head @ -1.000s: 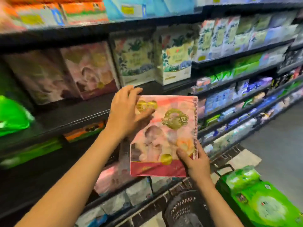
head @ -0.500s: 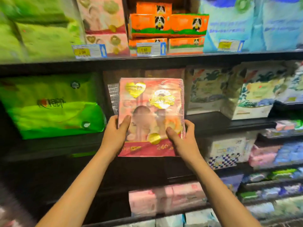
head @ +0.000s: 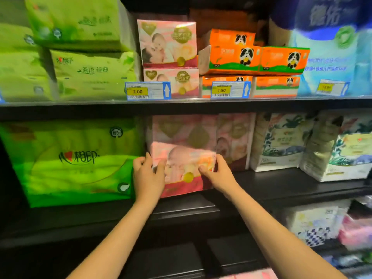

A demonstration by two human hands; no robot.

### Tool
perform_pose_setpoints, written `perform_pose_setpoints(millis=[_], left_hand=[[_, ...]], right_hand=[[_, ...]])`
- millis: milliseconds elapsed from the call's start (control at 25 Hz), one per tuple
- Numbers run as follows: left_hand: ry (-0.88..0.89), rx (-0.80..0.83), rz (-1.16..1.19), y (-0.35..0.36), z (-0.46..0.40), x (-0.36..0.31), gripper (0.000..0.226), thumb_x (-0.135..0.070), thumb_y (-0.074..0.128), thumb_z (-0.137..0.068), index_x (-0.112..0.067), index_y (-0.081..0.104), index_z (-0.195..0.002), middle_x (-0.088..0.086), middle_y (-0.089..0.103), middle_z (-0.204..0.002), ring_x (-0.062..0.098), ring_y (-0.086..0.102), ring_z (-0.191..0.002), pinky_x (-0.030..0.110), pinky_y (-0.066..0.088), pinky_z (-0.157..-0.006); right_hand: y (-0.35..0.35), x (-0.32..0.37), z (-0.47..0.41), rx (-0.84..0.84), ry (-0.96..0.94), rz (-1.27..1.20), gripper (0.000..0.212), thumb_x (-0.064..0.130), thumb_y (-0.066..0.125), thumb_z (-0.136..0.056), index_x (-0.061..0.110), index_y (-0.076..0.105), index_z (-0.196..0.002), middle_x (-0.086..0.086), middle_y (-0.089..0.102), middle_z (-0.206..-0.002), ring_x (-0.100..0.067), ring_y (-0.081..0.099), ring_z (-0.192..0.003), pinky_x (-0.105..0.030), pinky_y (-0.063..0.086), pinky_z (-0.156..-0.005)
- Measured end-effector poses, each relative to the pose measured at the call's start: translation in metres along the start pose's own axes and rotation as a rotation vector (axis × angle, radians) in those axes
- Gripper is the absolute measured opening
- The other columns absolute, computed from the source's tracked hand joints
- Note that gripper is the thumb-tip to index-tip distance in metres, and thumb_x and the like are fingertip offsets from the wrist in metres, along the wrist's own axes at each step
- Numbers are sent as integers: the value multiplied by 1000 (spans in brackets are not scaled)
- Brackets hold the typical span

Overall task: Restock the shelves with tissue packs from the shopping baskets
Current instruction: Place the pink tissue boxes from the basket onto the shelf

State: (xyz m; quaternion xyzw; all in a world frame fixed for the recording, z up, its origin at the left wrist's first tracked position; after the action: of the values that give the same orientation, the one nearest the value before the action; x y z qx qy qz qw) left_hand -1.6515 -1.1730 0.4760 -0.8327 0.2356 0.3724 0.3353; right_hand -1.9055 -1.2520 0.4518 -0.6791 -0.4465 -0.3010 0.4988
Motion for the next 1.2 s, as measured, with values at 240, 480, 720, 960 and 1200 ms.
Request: perform_pose_setpoints(millis=[240,480,720,960,1200], left_hand=[[48,-96,75,0,24,1,62,-30,75,-83,-15,40,-133,14,49,-128,37,53,-113,51,47,-91],[46,-29,-7,20,27,2,72,-25,71,-83,-11,34,-143,16,43,-136,40,47,-119,54,42,-101],[-8,103,-9,42,11,-1,77,-26,69,-87,-5,26,-148,20,36,-149,40,48,-125,45,44,-96],[-260,201,-67,59,-29,14,41,-24,62,-92,11,54,-112,32,55,-121,45,54,-113,43,43,-93],[-378,309,-59,76,-34,24,51,-33,56,-91,7,64,-122,29,64,-123,42,59,-115,38,47,-94]], right_hand=[[17,-7,-25,3,56,117,34,32,76,-86,14,48,-85,4,50,-79,-10,48,-71,-28,36,-59],[24,-5,-46,-35,99,185,30,26,73,-88,5,54,-98,-1,51,-73,-25,54,-78,-28,37,-63],[23,-13,-34,-164,78,149,41,28,71,-89,-2,51,-108,-15,51,-101,-29,47,-93,-29,34,-77],[34,-3,-32,-151,85,140,26,24,64,-91,3,49,-91,-18,56,-99,-32,50,-91,-32,32,-72],[58,1,-32,-12,95,204,28,31,62,-91,8,47,-85,-10,51,-91,-28,49,-89,-29,30,-70]])
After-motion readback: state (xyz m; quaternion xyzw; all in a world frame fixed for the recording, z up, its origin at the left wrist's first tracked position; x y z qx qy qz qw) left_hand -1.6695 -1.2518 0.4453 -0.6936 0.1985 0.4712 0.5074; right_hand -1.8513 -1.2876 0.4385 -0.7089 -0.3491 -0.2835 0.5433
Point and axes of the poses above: each hand's wrist, its own z-axis away from the middle knuckle, its own y-axis out of the palm, x = y × z, the point moved 8 cm from there along -z, towards the middle knuckle
